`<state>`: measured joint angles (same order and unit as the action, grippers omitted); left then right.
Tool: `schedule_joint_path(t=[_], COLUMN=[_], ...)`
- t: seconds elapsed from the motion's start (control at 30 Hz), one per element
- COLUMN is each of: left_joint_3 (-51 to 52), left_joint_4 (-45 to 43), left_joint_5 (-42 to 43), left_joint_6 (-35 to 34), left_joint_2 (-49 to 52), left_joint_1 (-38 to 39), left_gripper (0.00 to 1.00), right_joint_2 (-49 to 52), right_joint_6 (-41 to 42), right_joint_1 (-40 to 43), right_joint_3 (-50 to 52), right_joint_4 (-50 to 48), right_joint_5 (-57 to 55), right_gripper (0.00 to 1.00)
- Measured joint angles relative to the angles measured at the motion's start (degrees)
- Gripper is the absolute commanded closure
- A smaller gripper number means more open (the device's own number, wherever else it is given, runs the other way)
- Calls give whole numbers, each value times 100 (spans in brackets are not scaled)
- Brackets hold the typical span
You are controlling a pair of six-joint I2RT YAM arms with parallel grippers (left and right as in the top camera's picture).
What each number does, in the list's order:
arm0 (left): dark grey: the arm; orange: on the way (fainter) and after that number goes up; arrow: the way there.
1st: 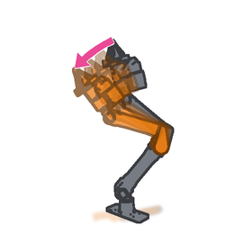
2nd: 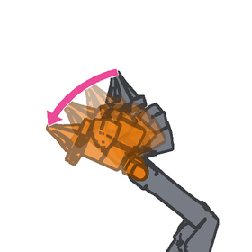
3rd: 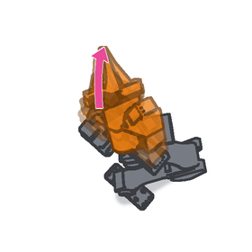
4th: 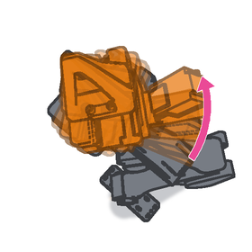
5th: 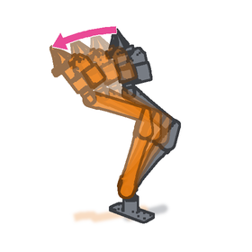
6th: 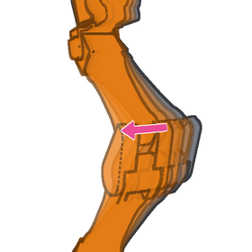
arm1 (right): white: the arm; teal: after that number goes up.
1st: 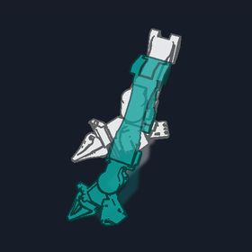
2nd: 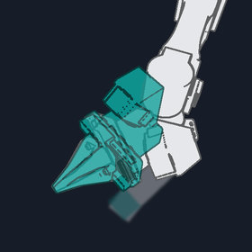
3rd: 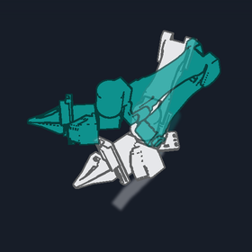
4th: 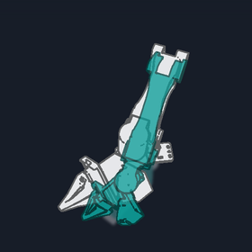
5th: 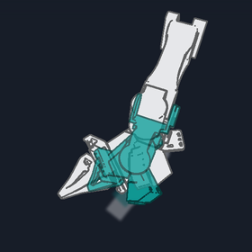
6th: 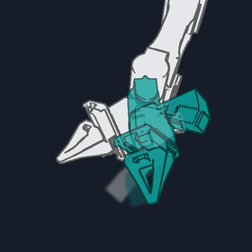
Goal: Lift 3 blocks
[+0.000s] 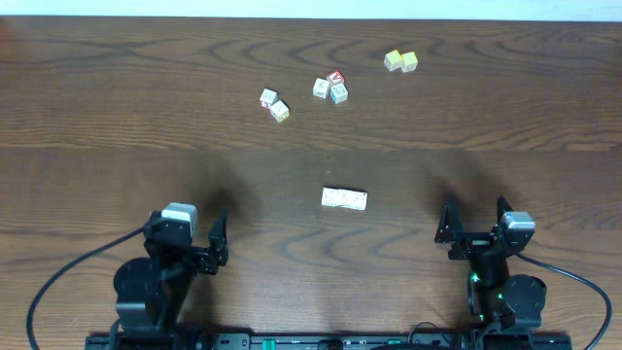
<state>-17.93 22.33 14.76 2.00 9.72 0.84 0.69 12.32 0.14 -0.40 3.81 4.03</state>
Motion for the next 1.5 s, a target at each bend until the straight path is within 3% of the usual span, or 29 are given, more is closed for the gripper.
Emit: schedule_joint_path(t=[0.33, 0.73, 1.5], left_joint_3=[1027, 1620, 1670], left_joint_4=[-739, -2236, -2046], left_joint_5=[20, -140, -1043], left_joint_6=[146, 151, -310], left_joint_2=[-846, -914, -914], left_joint_1=[-184, -188, -470], left_gripper=[24, 24, 24], right_joint_2=[0, 0, 0], right_joint_6=[0, 0, 0], right_joint_1=[0, 0, 0], right_joint_3=[0, 0, 0], right_joint_4=[0, 0, 0], right_joint_5=[-2, -2, -2], right_gripper=[1, 1, 1])
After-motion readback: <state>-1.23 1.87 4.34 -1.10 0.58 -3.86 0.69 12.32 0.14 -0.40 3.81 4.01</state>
